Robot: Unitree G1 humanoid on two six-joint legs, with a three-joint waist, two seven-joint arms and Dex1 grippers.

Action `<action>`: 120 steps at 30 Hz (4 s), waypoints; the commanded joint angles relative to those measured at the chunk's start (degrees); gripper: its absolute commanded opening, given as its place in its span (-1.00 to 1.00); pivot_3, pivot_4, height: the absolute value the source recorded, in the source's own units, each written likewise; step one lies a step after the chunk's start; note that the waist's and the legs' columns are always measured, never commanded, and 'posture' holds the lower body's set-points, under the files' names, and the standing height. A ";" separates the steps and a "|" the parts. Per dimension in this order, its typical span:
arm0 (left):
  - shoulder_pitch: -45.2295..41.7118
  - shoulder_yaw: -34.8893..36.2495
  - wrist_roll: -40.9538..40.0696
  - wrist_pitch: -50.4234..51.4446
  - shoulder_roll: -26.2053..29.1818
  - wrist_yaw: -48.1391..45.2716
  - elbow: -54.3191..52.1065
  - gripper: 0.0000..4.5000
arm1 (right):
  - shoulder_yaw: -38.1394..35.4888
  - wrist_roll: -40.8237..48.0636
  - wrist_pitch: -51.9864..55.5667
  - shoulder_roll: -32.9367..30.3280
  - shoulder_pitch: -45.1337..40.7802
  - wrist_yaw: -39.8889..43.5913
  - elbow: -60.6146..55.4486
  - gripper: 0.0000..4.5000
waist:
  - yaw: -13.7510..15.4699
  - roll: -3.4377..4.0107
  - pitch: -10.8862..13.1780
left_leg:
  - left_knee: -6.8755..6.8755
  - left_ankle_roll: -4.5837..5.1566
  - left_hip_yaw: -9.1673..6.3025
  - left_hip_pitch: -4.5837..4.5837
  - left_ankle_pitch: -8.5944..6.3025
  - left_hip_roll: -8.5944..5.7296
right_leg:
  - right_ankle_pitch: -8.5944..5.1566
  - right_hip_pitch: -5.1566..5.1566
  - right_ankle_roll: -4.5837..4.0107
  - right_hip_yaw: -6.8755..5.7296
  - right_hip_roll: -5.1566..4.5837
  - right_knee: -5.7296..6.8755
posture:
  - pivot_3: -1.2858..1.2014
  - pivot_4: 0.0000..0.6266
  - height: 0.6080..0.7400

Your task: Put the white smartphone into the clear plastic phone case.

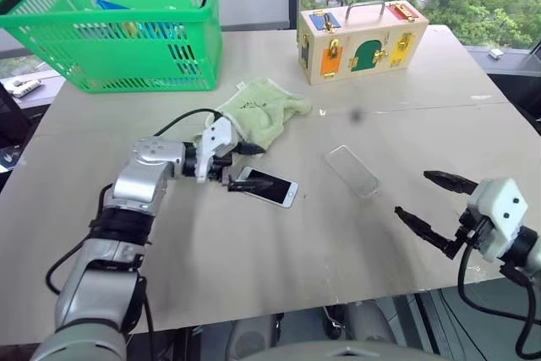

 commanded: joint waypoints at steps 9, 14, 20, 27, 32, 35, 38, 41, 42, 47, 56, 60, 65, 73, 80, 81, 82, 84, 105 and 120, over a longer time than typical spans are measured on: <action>-8.30 -4.62 20.38 -11.59 -3.11 24.85 20.25 0.67 | -1.13 0.64 0.58 0.24 0.18 -1.68 -3.47 1.00 | -0.71 -0.10 -0.04 | 0.01 0.00 0.06 0.06 -0.01 -0.01 | 0.01 0.04 0.02 0.09 0.00 0.01 | 0.03 -0.52 1.00; -6.96 1.40 15.91 -13.59 -1.68 25.85 20.08 -0.38 | -0.86 0.78 0.34 0.01 -1.13 -0.97 -2.87 1.00 | -0.78 -0.09 -0.07 | 0.06 0.00 0.00 0.13 0.00 0.05 | 0.01 0.05 0.00 0.05 -0.03 0.18 | 0.03 -0.52 1.00; -0.57 16.28 6.03 -14.40 5.04 27.55 15.46 -0.99 | 1.22 3.38 -0.10 0.14 -6.36 -0.08 -3.28 1.00 | -2.42 -0.15 -0.03 | 0.05 -0.01 0.13 0.06 -0.01 0.23 | 0.01 -0.25 0.00 0.17 -0.03 0.44 | 0.03 -0.52 1.00; 8.15 22.51 5.71 -12.95 13.25 29.93 16.60 -0.99 | 4.61 7.51 -1.33 -0.62 -15.47 2.75 -3.06 1.00 | -1.43 -0.19 -0.02 | 0.07 -0.02 0.14 0.09 -0.01 0.25 | 0.00 -0.22 -0.01 0.11 -0.14 0.47 | 0.03 -0.52 1.00; 11.13 26.65 2.63 -8.37 13.98 32.40 15.53 -0.36 | 6.90 6.80 -2.42 -1.53 -17.73 5.06 -1.07 1.00 | -0.49 -0.30 -0.06 | 0.12 -0.02 0.13 0.04 -0.01 0.24 | -0.01 -0.22 -0.01 0.06 -0.21 0.47 | 0.03 -0.52 1.00; 12.07 30.74 -2.37 -3.03 13.21 32.30 11.06 0.21 | 6.40 7.18 -2.63 -1.95 -17.40 5.76 -0.26 1.00 | -0.55 -0.38 -0.03 | 0.12 -0.02 0.13 -0.01 -0.01 0.25 | -0.01 -0.23 -0.01 0.04 -0.23 0.44 | 0.03 -0.52 1.00; 14.24 34.70 -19.00 16.88 12.05 22.95 -2.16 0.78 | 6.52 6.85 -3.06 -1.99 -16.78 6.17 0.08 1.00 | -0.66 -0.43 -0.02 | 0.12 -0.02 0.13 -0.01 -0.01 0.28 | 0.00 -0.23 -0.01 0.03 -0.24 0.44 | 0.03 -0.52 1.00; 21.99 30.81 -30.95 32.64 16.85 9.41 -18.81 0.78 | 6.66 6.67 -3.34 -1.90 -16.17 6.21 -0.02 1.00 | -1.02 -0.42 -0.01 | 0.12 -0.03 0.18 0.04 -0.01 0.28 | -0.01 -0.22 -0.01 0.07 -0.25 0.44 | 0.03 -0.52 1.00; 23.62 28.43 -31.38 34.34 18.56 7.24 -23.00 0.78 | 6.68 6.58 -3.43 -1.91 -15.98 6.21 -0.07 1.00 | -1.19 -0.40 -0.01 | 0.12 -0.03 0.20 0.02 -0.01 0.29 | -0.01 -0.24 -0.01 0.08 -0.25 0.44 | 0.03 -0.52 1.00; 16.62 12.46 -20.11 23.93 17.24 2.65 -26.29 0.78 | 6.21 5.21 -3.59 -2.49 -13.89 5.96 -0.78 1.00 | -0.30 -0.15 0.07 | 0.10 -0.07 0.13 0.11 -0.03 0.25 | -0.01 -0.23 -0.05 0.03 -0.22 0.50 | 0.03 -0.52 1.00; 4.64 -5.11 -2.82 1.06 10.28 -9.68 -10.18 0.90 | 1.64 4.52 -3.32 -3.30 -6.28 4.98 -5.05 1.00 | -0.60 -0.16 0.06 | 0.14 -0.03 0.22 0.00 -0.01 0.05 | 0.01 -0.26 -0.09 0.18 -0.03 0.42 | 0.03 -0.52 1.00; 0.55 -9.51 3.42 -8.65 8.05 -14.33 0.09 0.90 | 1.19 4.07 -3.25 -2.89 -4.38 4.00 -5.97 1.00 | -0.68 -0.17 0.06 | 0.13 -0.02 0.19 -0.04 -0.02 0.05 | 0.01 -0.25 -0.08 0.14 -0.01 0.36 | 0.03 -0.52 1.00; -4.13 -12.24 10.60 -16.59 5.30 -14.01 12.60 0.90 | 0.58 3.03 -4.04 -3.44 -1.80 4.82 -6.07 1.00 | -0.55 -0.21 0.01 | 0.32 -0.01 0.12 -0.01 -0.01 0.06 | 0.02 -0.20 -0.08 0.13 -0.04 0.44 | 0.03 -0.52 1.00; -2.30 -13.38 13.46 -22.57 3.50 -14.84 19.12 0.80 | 0.67 3.20 -4.26 -3.33 -2.03 5.22 -5.18 1.00 | -0.96 0.23 -0.55 | 0.34 0.00 0.18 0.11 -0.02 0.11 | 0.02 -0.17 -0.08 0.21 -0.04 0.54 | 0.03 -0.52 1.00; 3.83 -9.70 2.80 -6.68 3.42 -18.53 -4.49 0.30 | 0.22 3.87 -3.77 -3.19 -2.41 5.14 -4.91 1.00 | -0.87 0.47 -0.75 | 0.35 -0.01 0.22 0.06 -0.02 0.25 | 0.00 -0.24 -0.07 0.27 -0.07 0.61 | 0.03 -0.52 1.00; 4.48 -10.20 2.44 -4.50 2.96 -17.94 -8.82 0.30 | -0.09 4.14 -3.58 -3.23 -2.27 5.12 -5.01 1.00 | -0.69 0.42 -0.71 | 0.35 0.03 0.23 0.02 -0.04 0.22 | -0.01 -0.24 -0.05 0.28 -0.09 0.59 | 0.03 -0.52 1.00; 4.92 -10.62 2.20 -2.49 2.56 -17.42 -12.16 0.30 | -0.32 4.33 -3.43 -3.27 -2.17 5.10 -5.10 1.00 | -0.45 0.38 -0.68 | 0.35 0.05 0.19 -0.02 -0.05 0.19 | -0.03 -0.24 -0.03 0.27 -0.10 0.56 | 0.03 -0.52 1.00; 5.01 -11.80 2.74 0.57 1.59 -16.33 -16.36 0.30 | -0.69 4.59 -3.19 -3.39 -2.00 5.07 -5.28 1.00 | -0.16 0.34 -0.65 | 0.40 0.06 0.14 -0.10 -0.06 0.13 | -0.05 -0.24 0.02 0.23 -0.10 0.51 | 0.03 -0.52 1.00; -4.00 -17.31 7.57 6.33 -10.95 -8.98 -15.04 0.96 | -2.52 3.91 -1.78 -3.18 0.52 3.04 -7.86 1.00 | -0.83 0.22 -0.55 | 0.48 0.10 0.06 -0.05 -0.08 0.00 | -0.05 -0.23 0.02 0.31 0.03 0.57 | 0.03 -0.52 1.00; -12.54 -9.72 5.47 -2.87 -15.69 -5.47 5.59 0.96 | 7.71 -1.25 8.13 -3.97 -2.79 -4.42 -5.29 1.00 | -0.76 0.09 -0.47 | 0.53 0.12 0.07 -0.11 -0.09 -0.06 | -0.05 -0.21 0.02 0.31 -0.04 0.55 | 0.03 -0.52 1.00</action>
